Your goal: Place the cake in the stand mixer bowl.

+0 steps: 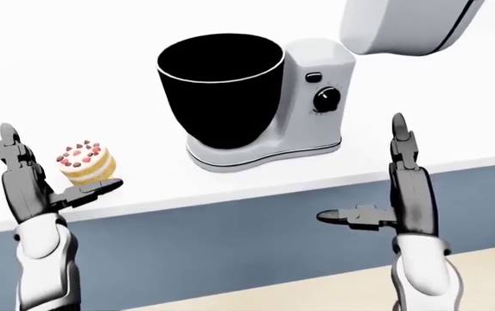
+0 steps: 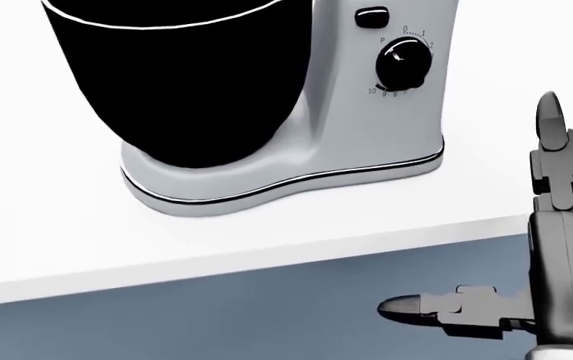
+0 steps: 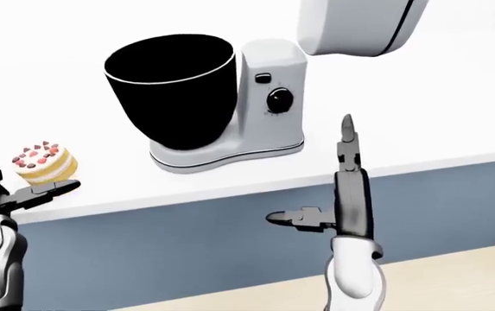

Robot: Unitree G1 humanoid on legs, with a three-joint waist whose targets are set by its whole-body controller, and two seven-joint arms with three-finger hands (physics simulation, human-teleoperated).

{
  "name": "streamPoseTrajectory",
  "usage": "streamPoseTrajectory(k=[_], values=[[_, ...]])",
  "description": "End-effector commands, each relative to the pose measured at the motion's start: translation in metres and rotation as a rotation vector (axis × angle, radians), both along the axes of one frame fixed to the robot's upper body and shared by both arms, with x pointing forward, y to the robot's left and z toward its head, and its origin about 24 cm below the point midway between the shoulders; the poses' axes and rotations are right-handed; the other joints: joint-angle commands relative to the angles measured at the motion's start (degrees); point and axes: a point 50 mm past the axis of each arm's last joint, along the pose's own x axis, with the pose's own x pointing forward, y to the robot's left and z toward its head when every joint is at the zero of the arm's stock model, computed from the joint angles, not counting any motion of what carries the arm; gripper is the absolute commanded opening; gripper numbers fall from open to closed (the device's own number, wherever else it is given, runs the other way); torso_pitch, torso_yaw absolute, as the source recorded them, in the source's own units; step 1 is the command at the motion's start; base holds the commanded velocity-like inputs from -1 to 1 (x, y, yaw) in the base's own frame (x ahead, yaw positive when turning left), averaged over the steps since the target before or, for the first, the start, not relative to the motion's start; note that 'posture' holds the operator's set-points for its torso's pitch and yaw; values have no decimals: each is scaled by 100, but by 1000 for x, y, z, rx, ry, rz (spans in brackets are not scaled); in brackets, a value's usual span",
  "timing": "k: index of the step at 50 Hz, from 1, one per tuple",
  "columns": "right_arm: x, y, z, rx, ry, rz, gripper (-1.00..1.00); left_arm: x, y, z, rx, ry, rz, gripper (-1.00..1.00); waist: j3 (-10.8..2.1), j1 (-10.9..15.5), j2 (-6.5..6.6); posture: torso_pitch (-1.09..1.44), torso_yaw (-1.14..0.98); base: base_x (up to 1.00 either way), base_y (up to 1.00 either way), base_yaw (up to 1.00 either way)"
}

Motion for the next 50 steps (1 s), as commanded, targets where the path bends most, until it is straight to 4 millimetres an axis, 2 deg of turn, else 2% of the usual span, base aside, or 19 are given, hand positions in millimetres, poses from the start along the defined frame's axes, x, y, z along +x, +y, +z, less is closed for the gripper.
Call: streamPoseTrajectory(k=[1,15,29,38,50], values=[[-3,2,12,-14,-73,7,100,1,0,18,46,-77,-3,100,-90,0,29,0,0,0,0,0],[-1,3,10,-11,-69,21,100,10,12,7,53,-62,61,100,-120,14,74,0,0,0,0,0],[0,4,9,-13,-69,27,100,16,13,3,84,-65,89,100,-126,9,90,0,0,0,0,0],[1,6,10,-15,-69,32,100,21,14,-3,36,-29,71,100,-133,7,107,0,0,0,0,0],[1,6,10,-14,-70,34,100,30,1,-7,-3,0,-1,100,-147,15,146,0,0,0,0,0]])
